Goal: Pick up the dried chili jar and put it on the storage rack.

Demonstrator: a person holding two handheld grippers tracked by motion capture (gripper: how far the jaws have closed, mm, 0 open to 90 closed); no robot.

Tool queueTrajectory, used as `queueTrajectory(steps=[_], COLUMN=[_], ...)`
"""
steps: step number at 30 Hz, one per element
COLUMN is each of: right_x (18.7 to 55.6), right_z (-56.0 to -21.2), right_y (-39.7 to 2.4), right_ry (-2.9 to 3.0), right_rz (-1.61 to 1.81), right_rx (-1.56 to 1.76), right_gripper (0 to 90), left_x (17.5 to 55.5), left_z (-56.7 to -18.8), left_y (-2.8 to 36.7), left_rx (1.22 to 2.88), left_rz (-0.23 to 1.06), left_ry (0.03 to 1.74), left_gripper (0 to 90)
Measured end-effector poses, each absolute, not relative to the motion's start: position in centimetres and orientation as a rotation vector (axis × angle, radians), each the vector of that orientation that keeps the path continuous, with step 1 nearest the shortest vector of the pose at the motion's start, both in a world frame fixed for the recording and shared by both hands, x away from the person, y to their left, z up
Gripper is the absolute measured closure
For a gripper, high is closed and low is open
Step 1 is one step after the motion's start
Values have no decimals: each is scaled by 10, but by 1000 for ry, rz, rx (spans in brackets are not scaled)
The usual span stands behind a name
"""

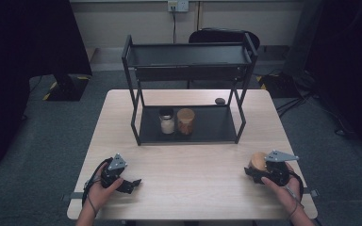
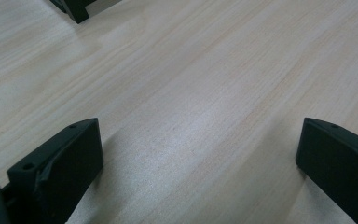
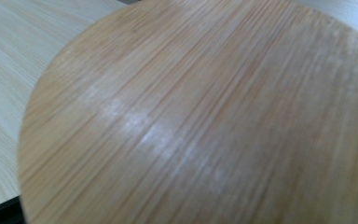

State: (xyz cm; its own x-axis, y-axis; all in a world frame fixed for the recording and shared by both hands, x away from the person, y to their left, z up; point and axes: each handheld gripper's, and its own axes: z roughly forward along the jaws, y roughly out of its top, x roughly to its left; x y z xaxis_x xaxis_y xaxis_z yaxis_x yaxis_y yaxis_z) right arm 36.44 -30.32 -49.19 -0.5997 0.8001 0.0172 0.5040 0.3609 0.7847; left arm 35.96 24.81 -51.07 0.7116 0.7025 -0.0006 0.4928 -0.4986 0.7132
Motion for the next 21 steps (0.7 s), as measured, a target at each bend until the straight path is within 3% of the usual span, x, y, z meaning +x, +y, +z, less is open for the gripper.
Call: queueTrajectory(steps=[21], right_x=[379], right_z=[-487], right_y=[-284], right_ry=[2315], right_rz=[1095], right_rx=[1097], right_gripper=[252], left_x=[360], left_z=[-511], left_y=[248], left_rx=[2201], left_rz=[378], left_ry=[904], left_gripper=[2])
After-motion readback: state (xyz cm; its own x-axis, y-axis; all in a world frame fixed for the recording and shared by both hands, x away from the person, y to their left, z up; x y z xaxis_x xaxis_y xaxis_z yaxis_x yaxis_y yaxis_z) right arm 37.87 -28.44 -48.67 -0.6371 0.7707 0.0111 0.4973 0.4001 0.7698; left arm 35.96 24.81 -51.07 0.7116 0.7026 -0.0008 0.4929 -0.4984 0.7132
